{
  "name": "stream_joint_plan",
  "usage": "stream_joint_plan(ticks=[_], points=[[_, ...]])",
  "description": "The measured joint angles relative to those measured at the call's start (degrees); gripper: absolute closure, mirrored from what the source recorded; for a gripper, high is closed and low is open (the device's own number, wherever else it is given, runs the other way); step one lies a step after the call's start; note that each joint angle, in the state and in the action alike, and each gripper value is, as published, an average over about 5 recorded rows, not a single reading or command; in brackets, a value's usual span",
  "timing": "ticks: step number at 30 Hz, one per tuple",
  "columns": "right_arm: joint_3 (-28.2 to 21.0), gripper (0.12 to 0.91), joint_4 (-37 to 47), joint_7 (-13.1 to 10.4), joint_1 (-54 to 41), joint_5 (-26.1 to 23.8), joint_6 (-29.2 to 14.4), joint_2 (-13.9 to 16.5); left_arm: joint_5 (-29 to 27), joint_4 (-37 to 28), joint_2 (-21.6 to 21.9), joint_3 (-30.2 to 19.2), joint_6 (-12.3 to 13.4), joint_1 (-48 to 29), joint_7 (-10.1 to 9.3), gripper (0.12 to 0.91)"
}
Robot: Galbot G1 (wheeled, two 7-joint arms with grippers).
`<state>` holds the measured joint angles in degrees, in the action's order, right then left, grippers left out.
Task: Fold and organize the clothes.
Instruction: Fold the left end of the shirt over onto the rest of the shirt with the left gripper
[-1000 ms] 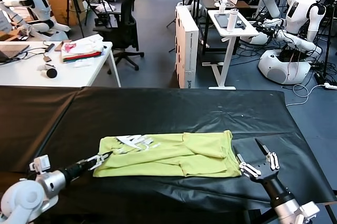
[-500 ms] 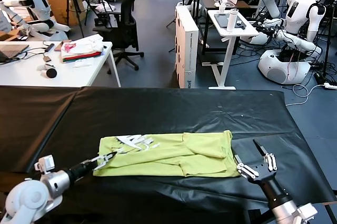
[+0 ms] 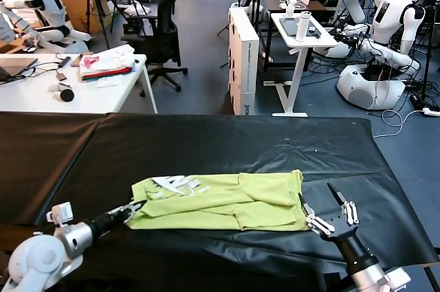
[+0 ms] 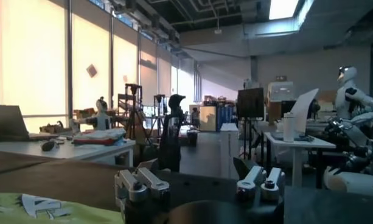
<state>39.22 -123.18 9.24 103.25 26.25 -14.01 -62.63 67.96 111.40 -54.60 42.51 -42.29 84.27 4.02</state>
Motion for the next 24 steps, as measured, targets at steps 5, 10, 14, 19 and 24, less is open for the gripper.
stream_joint_plan(ticks=[5,10,14,19,24], points=[[-0.4,0.118,0.7,-1.1,-0.7,-0.1,0.0,0.0,-1.4,0.4,1.3,1.6,0.0,1.1,-0.09,0.843],[-1.5,0.118,1.9,-1.7,-1.8,-0.6,0.0,-0.2,-2.4,0.3,4.2,4.8,0.0,3.0,-0.15,0.843],[-2.5,0.118,2.7,-1.8,-2.7,-0.8,-0.1,-0.4,-3.4,0.9,6.7,8.4,0.0,4.9,-0.42,0.843],[-2.7,0.118,2.8,-2.0,-2.7,-0.6,0.0,-0.9,-2.6,3.4,7.1,11.6,0.0,7.0,-2.33,0.843],[-1.4,0.118,2.0,-0.7,-0.9,-0.1,-2.1,-1.6,-0.8,8.0,3.6,10.2,0.1,6.8,-4.23,0.843]])
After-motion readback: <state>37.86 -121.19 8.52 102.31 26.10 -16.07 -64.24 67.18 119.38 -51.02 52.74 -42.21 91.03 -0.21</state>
